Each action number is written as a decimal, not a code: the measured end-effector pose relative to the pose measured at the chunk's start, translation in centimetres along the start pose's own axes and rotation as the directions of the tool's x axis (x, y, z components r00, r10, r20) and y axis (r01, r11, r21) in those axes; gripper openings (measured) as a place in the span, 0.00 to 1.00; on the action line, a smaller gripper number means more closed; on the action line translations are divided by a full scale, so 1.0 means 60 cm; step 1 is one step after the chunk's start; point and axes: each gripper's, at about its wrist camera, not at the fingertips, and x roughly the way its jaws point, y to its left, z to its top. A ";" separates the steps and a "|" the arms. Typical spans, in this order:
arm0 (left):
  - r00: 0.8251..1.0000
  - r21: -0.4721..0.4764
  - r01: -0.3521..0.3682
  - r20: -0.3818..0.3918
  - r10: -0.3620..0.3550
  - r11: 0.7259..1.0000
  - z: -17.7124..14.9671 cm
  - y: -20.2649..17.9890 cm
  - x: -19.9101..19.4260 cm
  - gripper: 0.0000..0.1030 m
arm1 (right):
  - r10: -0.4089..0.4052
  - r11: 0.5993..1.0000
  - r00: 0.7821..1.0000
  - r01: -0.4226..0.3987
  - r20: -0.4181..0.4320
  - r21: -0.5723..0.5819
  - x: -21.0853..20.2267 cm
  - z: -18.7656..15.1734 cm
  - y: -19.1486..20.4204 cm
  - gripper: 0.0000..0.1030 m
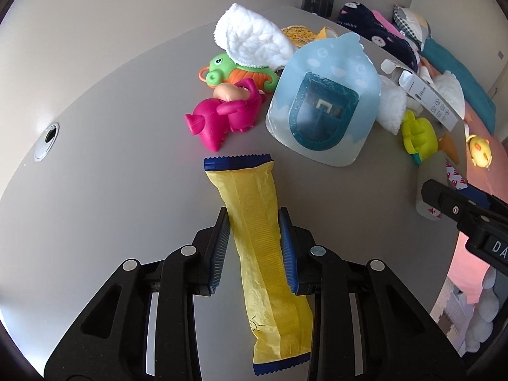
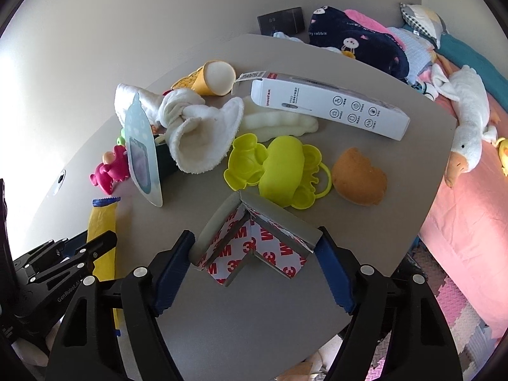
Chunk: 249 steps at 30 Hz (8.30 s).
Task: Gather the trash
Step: 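Carry the wrapper and tape box down to the black bin and open both tools, then move both tools back up over the desk, then grasp the light-blue pouch with the left tool while the right tool grasps the brown bear sponge, then carry the pouch and bear sponge down to the black bin and open both tools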
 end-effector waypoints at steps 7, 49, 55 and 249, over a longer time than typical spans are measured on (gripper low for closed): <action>0.997 0.028 0.009 0.072 -0.011 1.000 -0.002 -0.025 -0.049 0.28 | 0.018 0.999 0.998 -0.020 0.056 0.040 -0.054 0.000 -0.026 0.75; 0.938 0.434 0.291 0.048 -0.344 0.853 -0.018 -0.480 -0.113 0.28 | -0.277 0.906 0.939 0.185 0.202 0.382 -0.306 -0.151 -0.393 0.76; 0.927 0.479 0.329 -0.001 -0.375 0.814 -0.020 -0.526 -0.098 0.30 | -0.300 0.887 0.935 0.201 0.188 0.415 -0.313 -0.161 -0.428 0.78; 0.913 0.593 0.301 0.047 -0.405 0.747 0.036 -0.552 -0.066 0.78 | -0.290 0.874 0.945 0.198 0.148 0.444 -0.264 -0.109 -0.464 0.50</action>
